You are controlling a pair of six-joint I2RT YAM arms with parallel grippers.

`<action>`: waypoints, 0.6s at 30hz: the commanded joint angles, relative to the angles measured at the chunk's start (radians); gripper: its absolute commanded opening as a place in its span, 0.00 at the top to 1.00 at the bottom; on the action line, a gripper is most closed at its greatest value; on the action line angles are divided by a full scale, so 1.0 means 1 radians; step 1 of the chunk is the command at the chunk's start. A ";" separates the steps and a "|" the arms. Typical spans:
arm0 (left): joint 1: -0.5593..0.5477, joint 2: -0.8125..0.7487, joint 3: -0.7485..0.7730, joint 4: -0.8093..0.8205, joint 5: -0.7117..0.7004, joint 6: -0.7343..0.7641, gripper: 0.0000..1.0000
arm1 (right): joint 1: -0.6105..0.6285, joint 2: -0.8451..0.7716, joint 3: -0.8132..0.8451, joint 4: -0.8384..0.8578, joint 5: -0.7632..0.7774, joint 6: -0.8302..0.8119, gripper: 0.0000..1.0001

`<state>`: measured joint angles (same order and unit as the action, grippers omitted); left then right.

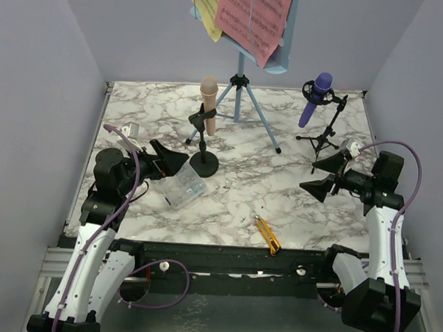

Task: Pack up the instrument practice props
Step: Move the microphone stand with the microphone to the center of the board.

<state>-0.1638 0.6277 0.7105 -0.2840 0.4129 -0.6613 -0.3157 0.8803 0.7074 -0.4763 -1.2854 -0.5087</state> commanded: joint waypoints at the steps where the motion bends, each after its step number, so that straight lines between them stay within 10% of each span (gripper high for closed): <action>1: -0.002 0.022 -0.021 0.081 0.074 0.040 0.01 | -0.002 0.022 0.012 -0.060 -0.039 -0.095 0.00; 18: -0.002 -0.038 -0.192 0.310 0.006 -0.064 0.01 | -0.002 0.019 0.015 -0.143 -0.003 -0.179 0.00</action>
<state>-0.1638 0.6140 0.5186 -0.0444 0.4320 -0.7124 -0.3157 0.9081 0.7078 -0.5781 -1.2919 -0.6388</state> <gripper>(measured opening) 0.989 0.998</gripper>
